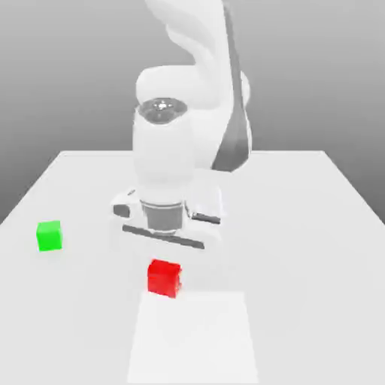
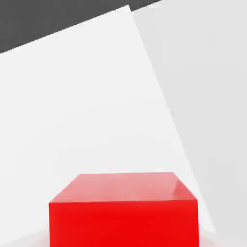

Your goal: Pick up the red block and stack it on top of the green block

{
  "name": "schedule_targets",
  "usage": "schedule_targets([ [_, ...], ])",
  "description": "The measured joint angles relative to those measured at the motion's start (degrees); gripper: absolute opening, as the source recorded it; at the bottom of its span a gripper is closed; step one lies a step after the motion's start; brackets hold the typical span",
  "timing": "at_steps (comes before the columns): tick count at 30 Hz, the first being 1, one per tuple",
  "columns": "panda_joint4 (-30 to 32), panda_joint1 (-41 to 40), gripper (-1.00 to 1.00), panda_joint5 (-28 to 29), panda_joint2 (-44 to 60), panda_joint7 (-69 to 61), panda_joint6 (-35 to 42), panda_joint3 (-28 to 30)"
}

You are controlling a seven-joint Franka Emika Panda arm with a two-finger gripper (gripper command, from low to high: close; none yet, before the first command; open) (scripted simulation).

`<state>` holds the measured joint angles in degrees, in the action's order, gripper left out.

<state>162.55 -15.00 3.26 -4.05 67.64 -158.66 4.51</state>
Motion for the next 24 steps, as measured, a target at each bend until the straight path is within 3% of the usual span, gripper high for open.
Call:
schedule_targets([
  [14, 1.30, -29.06, -1.00, 6.32, -6.12, 28.73, 4.23, 18.33],
  [17, 0.81, -30.41, -1.00, 1.59, -0.60, 28.16, -0.55, 21.11],
  [20, 0.56, -31.04, -1.00, -6.69, 5.86, 22.73, -6.19, 19.04],
  [21, 0.48, -31.51, 1.00, -9.05, 7.45, 21.10, -7.54, 17.93],
  [24, 0.48, -31.50, 1.00, -9.05, 7.45, 21.10, -7.54, 17.93],
])
